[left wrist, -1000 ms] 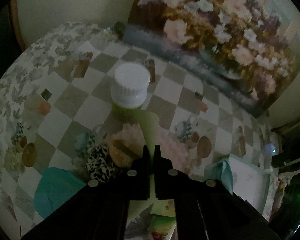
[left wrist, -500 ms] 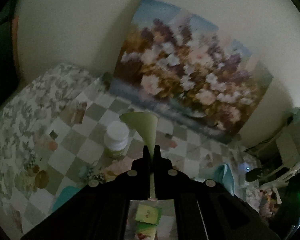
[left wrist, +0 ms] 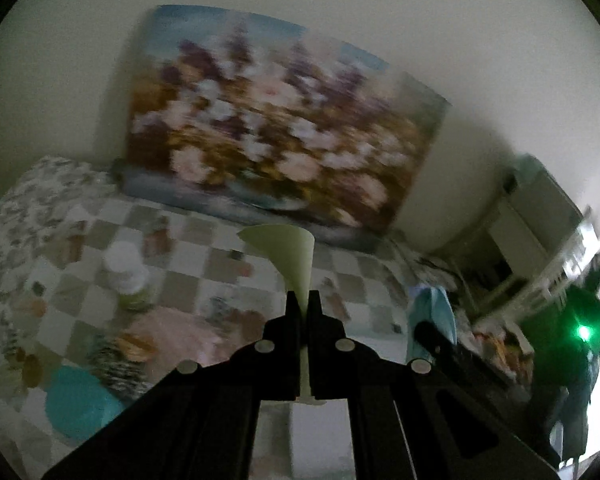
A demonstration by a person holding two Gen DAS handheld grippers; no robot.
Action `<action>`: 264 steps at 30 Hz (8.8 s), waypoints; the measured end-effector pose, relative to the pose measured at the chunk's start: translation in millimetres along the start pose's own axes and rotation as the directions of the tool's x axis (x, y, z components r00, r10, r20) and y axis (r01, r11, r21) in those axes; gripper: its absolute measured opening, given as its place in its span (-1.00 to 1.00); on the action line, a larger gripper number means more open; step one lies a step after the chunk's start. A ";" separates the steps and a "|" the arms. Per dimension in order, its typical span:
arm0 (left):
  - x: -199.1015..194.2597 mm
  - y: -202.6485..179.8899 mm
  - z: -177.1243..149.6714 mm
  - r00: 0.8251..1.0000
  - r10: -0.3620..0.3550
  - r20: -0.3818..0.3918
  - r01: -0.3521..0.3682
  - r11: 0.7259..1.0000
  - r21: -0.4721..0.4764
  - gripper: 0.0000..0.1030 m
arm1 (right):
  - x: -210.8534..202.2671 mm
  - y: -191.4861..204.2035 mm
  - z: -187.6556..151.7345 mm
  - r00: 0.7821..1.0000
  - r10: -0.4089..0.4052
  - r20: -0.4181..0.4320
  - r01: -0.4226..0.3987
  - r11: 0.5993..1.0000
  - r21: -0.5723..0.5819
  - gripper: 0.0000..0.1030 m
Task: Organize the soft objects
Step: 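Lift the green cloth with the left tool while the right tool lifts the blue mask, then lower the green cloth into the tray with the left tool while the right tool drops the mask, then move both tools back toward the pile of soft items, then grasp the orange round lid with the left tool while the right tool grasps the pink towel, then lift the orange lid with the left tool while the right tool lifts the pink towel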
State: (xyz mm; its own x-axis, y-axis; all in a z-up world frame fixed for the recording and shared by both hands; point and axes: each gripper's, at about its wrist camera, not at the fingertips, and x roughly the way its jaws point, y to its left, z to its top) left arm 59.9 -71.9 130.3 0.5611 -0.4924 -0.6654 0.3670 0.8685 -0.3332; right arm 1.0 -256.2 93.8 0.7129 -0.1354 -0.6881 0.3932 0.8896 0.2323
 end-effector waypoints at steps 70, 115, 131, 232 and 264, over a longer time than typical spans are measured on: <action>128.1 22.7 -53.9 0.941 0.163 -0.297 -0.185 0.981 -0.049 1.00 | 81.5 -86.9 -45.4 0.902 -0.252 -0.351 0.276 0.961 0.020 1.00; 89.0 186.4 -22.4 0.848 0.389 -0.359 -0.445 0.891 -0.085 1.00 | 141.1 109.3 -83.3 0.893 0.125 -0.433 -0.193 0.974 -0.116 1.00; 134.4 188.9 -28.5 0.818 0.361 -0.448 -0.414 0.910 -0.022 0.61 | 179.8 133.4 -96.6 0.864 0.179 -0.470 -0.276 0.950 -0.145 0.50; 18.3 113.1 37.1 0.931 0.352 -0.091 -0.352 0.936 0.015 0.03 | 29.3 60.8 1.3 0.981 0.190 -0.050 -0.193 0.978 -0.074 -0.87; 73.3 -52.5 -27.6 0.967 0.172 -0.187 -0.124 0.962 0.244 0.03 | -53.6 -109.2 15.3 0.988 -0.123 0.092 0.102 0.974 0.202 -0.87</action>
State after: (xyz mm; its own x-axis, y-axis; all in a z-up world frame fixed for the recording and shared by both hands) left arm 61.2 -152.0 80.6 0.4669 -0.3159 -0.8260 0.4642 0.8826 -0.0751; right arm -71.2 -352.8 115.8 0.7095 -0.2834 -0.6452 0.5732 0.7646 0.2945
